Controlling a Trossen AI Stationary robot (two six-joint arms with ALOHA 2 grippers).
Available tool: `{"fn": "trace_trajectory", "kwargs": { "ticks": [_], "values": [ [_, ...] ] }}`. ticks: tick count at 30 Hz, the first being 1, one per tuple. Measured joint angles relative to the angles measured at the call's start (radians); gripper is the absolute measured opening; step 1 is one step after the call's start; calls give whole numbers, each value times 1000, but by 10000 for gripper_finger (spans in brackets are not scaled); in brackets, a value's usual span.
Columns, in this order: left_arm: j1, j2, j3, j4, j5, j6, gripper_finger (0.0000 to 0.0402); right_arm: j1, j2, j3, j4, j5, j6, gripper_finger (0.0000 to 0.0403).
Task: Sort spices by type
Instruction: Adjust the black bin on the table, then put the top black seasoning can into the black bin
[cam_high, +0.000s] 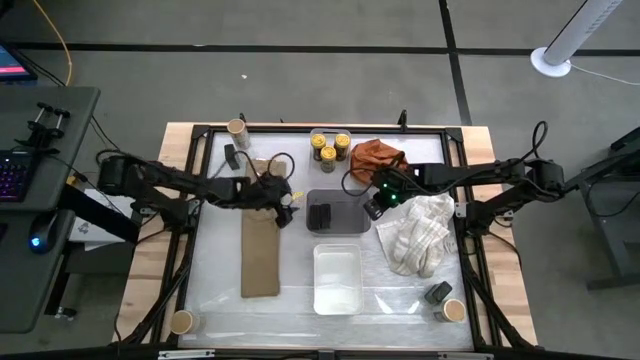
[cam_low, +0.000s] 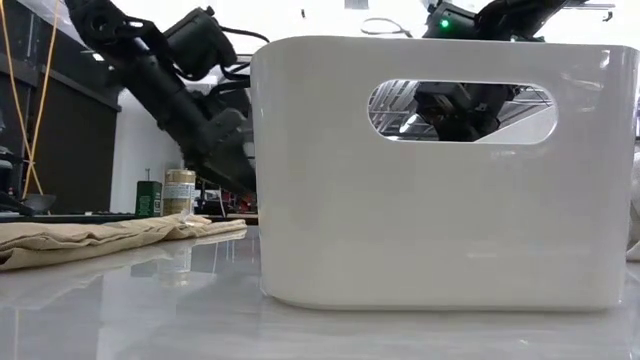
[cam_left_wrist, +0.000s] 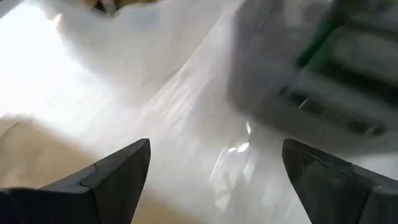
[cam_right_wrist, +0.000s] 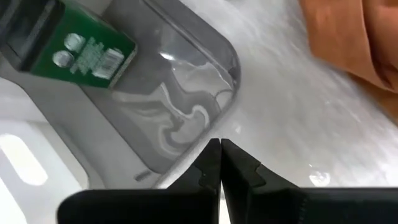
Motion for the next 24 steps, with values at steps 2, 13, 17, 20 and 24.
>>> {"fn": "trace_trajectory", "kwargs": {
  "ticks": [2,13,17,20,24],
  "values": [
    [43,-66,14,-133,2,-33,349,-5,0,0,-15,0,-6,0],
    [446,-206,335,-578,1,-189,349,-37,-1,0,-24,1,-24,0],
    [589,-94,506,-875,32,-165,349,-39,-1,0,-25,1,-24,0],
    [632,-38,542,-1056,21,-199,349,-39,-1,0,-24,1,-24,0],
    [607,-40,469,-1074,-29,-350,349,-38,-1,0,-24,1,-24,0]
  ]
}}
